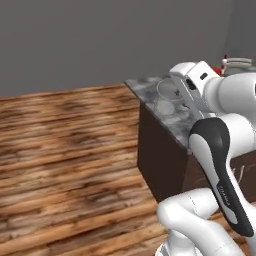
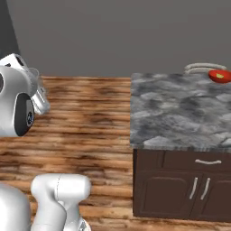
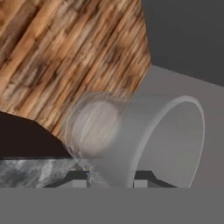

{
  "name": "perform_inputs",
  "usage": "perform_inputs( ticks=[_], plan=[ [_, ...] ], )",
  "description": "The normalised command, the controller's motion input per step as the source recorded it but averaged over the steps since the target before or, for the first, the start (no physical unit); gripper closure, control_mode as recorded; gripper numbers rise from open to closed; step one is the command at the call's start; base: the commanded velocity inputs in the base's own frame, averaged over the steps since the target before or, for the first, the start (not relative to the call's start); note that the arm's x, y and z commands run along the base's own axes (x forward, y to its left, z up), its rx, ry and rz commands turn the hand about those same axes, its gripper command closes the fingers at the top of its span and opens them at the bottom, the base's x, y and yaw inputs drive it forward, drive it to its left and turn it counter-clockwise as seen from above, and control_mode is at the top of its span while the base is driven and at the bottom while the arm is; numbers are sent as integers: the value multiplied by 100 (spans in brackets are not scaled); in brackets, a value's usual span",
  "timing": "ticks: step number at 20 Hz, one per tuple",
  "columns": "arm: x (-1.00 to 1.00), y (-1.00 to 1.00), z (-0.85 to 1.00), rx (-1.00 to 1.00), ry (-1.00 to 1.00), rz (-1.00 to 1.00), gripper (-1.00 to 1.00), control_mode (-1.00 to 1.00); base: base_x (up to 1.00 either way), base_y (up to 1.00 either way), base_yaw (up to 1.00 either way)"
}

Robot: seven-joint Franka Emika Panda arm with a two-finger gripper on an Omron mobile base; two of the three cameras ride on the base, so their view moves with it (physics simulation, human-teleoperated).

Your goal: There is a bowl on the dining counter. Grab a lemon wedge from the fridge and place it in the bowl. Then get the liquor bottle and glass cup from the cabinet and place them next to the bowl.

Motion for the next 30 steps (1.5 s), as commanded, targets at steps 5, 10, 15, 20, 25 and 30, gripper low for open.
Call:
perform_inputs(
  ticks=[5, 10, 15, 20, 25, 30],
  plan=[
    [0, 0, 0, 0, 0, 0, 100, 100, 90, 61, -49],
    [0, 0, 0, 0, 0, 0, 100, 100, 64, 60, -52],
    [0, 0, 0, 0, 0, 0, 100, 100, 34, 76, -48],
    [0, 0, 0, 0, 0, 0, 100, 100, 28, 83, -46],
    [0, 0, 0, 0, 0, 0, 100, 100, 23, 88, -44],
    [0, 0, 0, 0, 0, 0, 100, 100, 22, 89, -44]
  ],
)
